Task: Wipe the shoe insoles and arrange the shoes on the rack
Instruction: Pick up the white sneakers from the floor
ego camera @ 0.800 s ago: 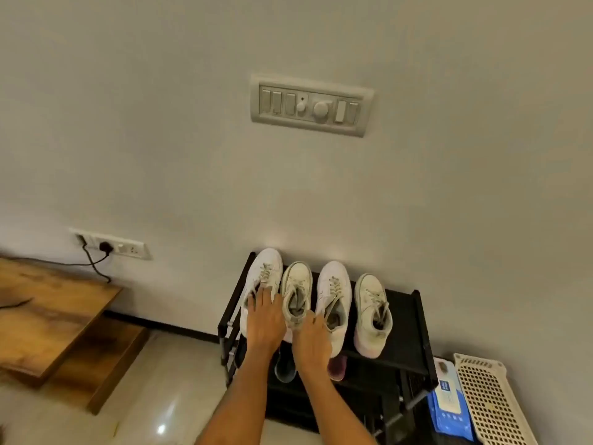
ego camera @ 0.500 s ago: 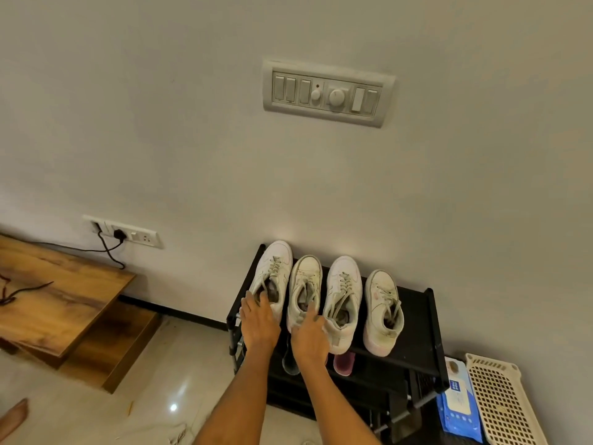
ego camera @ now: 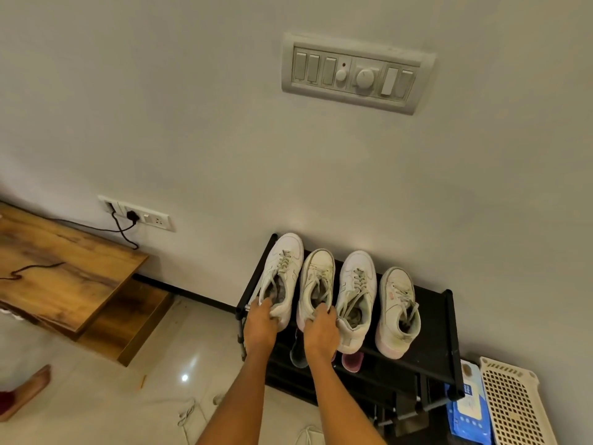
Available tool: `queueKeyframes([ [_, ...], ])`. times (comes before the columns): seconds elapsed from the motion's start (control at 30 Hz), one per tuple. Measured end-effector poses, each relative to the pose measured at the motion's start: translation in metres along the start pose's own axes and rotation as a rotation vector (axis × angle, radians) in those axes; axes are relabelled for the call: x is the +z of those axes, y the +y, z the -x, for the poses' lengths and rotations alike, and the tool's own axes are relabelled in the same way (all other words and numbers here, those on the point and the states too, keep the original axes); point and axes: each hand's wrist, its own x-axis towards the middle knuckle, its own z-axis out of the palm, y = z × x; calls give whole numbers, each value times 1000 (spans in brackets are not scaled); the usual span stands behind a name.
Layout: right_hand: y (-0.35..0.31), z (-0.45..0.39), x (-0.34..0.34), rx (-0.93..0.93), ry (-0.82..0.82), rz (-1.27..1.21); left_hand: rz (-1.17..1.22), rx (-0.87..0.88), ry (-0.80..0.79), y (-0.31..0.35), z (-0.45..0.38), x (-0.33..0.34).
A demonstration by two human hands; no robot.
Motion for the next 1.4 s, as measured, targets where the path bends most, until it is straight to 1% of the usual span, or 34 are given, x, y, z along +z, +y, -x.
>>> queueKeyframes([
  [0.13, 18, 11, 5, -74, 70, -31, 112, 23, 174, -21, 35, 10],
  [0.23, 13, 22, 10, -174, 75, -90, 218, -34, 304, -26, 50, 1],
  [0.37, -20, 38, 12, -295, -28, -74, 236, -112, 442, -38, 55, -21],
  [0.5, -48, 64, 29, -443, -114, -83, 250, -305, 539, -69, 71, -37],
  [0.6, -61, 84, 47, -562, -177, -58, 257, -414, 599, -100, 91, -37],
  [0.77, -56, 120, 101, -744, -360, 58, 267, -620, 704, -151, 138, -18],
  [0.83, -48, 130, 131, -807, -439, 136, 320, -704, 754, -175, 151, -3],
  [0.9, -38, 138, 168, -870, -524, 226, 405, -844, 787, -204, 163, 18],
  [0.97, -27, 141, 204, -907, -610, 321, 411, -975, 779, -234, 170, 41],
  [1.07, -12, 148, 294, -1002, -656, 328, 433, -1148, 784, -305, 174, 83],
  [1.13, 1, 157, 361, -1068, -725, 380, 433, -1228, 788, -361, 179, 111],
  [1.27, 27, 182, 509, -1163, -789, 421, 383, -1284, 783, -490, 195, 180],
  [1.33, 34, 197, 570, -1163, -843, 448, 344, -1321, 819, -545, 199, 203],
  [1.4, 48, 210, 635, -1205, -825, 457, 295, -1350, 823, -595, 200, 230],
])
